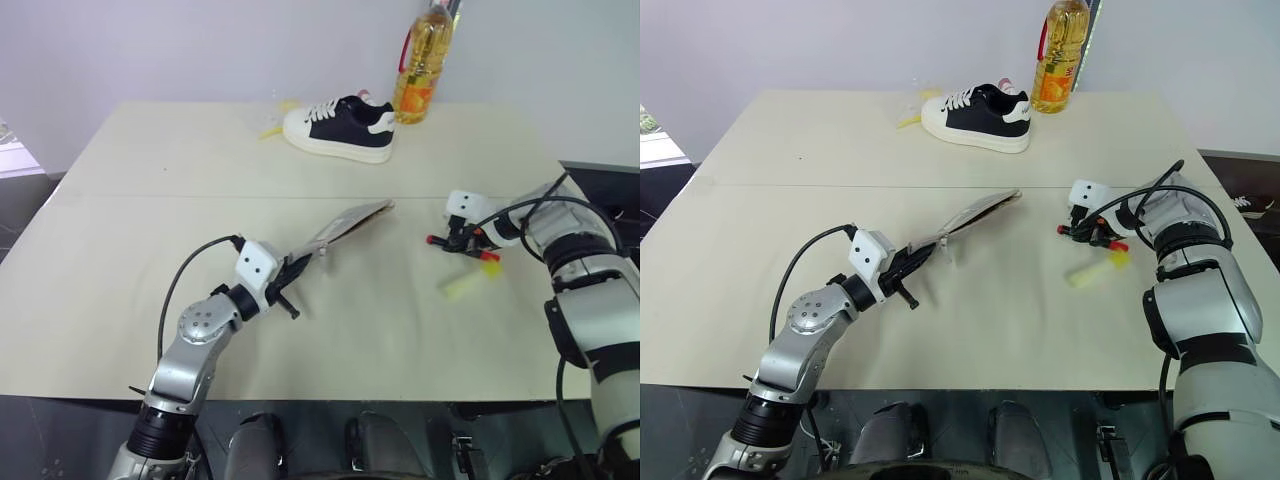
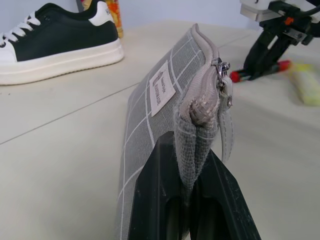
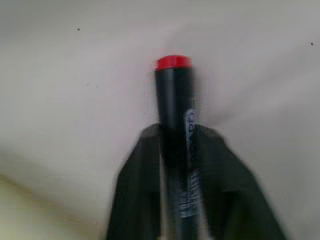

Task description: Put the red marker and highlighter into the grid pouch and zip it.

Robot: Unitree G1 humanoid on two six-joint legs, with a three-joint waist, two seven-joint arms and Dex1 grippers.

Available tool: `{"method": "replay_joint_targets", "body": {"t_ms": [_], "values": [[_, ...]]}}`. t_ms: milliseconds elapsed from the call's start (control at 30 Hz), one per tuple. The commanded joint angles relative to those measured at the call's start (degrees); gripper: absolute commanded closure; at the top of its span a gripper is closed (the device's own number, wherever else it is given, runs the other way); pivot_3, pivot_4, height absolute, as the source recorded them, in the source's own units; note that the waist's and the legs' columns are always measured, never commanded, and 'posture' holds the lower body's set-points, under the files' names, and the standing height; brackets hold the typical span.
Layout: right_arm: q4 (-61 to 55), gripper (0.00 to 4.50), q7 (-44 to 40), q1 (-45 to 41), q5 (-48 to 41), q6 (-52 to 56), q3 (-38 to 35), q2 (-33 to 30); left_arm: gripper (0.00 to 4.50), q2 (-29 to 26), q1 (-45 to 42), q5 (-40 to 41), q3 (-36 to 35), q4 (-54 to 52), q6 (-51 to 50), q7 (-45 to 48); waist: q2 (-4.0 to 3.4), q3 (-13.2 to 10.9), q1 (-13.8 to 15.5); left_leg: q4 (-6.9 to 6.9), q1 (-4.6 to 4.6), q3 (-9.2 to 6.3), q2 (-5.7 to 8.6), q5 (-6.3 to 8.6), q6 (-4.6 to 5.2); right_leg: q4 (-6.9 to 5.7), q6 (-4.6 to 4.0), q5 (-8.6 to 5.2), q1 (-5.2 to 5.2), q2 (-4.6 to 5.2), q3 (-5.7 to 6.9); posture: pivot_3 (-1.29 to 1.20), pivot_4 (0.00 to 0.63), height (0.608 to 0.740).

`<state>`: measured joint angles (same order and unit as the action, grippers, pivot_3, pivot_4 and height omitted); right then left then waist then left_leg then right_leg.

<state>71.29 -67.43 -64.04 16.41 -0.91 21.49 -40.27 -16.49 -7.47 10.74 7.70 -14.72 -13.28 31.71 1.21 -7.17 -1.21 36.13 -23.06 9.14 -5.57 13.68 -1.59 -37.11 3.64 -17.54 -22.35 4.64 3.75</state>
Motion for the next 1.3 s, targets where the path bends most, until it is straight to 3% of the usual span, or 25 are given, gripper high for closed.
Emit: {"method": "replay_joint_targets", "body": {"t_ms": [33, 167, 333, 500, 733, 1300], "values": [[-0.68, 4.25, 0.05, -0.78, -0.27, -1.76, -1.8, 0.43, 4.5, -0.46, -0.19, 0.71, -1.0, -2.04, 0.3, -0.13, 0.0, 0.0, -0.06, 0.0, 0.01, 0.0, 0.0, 0.0, 0.0, 0.0, 0.0, 0.0, 0.0, 0.0, 0.0, 0.0, 0.15, 0.713], [-4.35, 4.25, 0.11, -0.2, -1.65, -4.78, -3.51, 0.85, 4.5, -0.81, -0.58, 0.93, -2.07, -1.85, 0.47, -0.55, -0.05, -0.03, -0.2, -0.01, 0.01, 0.01, -0.01, -0.01, -0.01, -0.02, 0.0, 0.0, -0.02, -0.01, -0.01, 0.0, 0.15, 0.713], [-18.98, 4.25, 3.88, 4.23, -2.88, -10.76, -5.84, -0.21, 4.5, -1.85, -0.8, 2.66, -4.91, -2.03, 0.08, -0.42, -0.14, -0.09, -0.49, -0.03, 0.0, -0.01, -0.02, -0.04, -0.07, -0.06, 0.03, 0.02, -0.04, -0.02, -0.01, 0.0, 0.15, 0.713], [-43.39, 4.25, 5.37, 12.81, -3.22, -6.66, -8.24, -2.74, 4.5, -3.71, -0.3, 3.85, -5.42, -2.65, -0.71, 1.05, -0.15, -0.09, 0.14, -0.07, -0.02, -0.02, -0.03, -0.05, -0.1, -0.02, 0.05, 0.02, -0.05, -0.01, -0.01, 0.0, 0.15, 0.713], [-59.11, 4.25, 8.61, 17.09, -2.01, -1.39, -8.87, -3.35, 4.5, -5.07, -0.6, 4.77, -4.7, -3.14, -2.17, 2.83, -0.14, -0.08, 0.2, -0.02, -0.02, -0.02, -0.02, -0.04, -0.08, -0.02, 0.05, 0.02, -0.03, 0.02, -0.01, 0.0, 0.15, 0.713], [-64.13, 4.25, 10.81, 16.74, 2.25, -2.44, -4.15, -1.47, 4.5, -5.12, -0.52, 4.89, -3.02, -4.52, -3.46, 4.06, -0.12, -0.07, 0.15, -0.02, -0.02, -0.01, 0.0, 0.01, 0.01, -0.02, 0.05, 0.02, -0.05, -0.02, -0.01, 0.0, 0.15, 0.713]]}}
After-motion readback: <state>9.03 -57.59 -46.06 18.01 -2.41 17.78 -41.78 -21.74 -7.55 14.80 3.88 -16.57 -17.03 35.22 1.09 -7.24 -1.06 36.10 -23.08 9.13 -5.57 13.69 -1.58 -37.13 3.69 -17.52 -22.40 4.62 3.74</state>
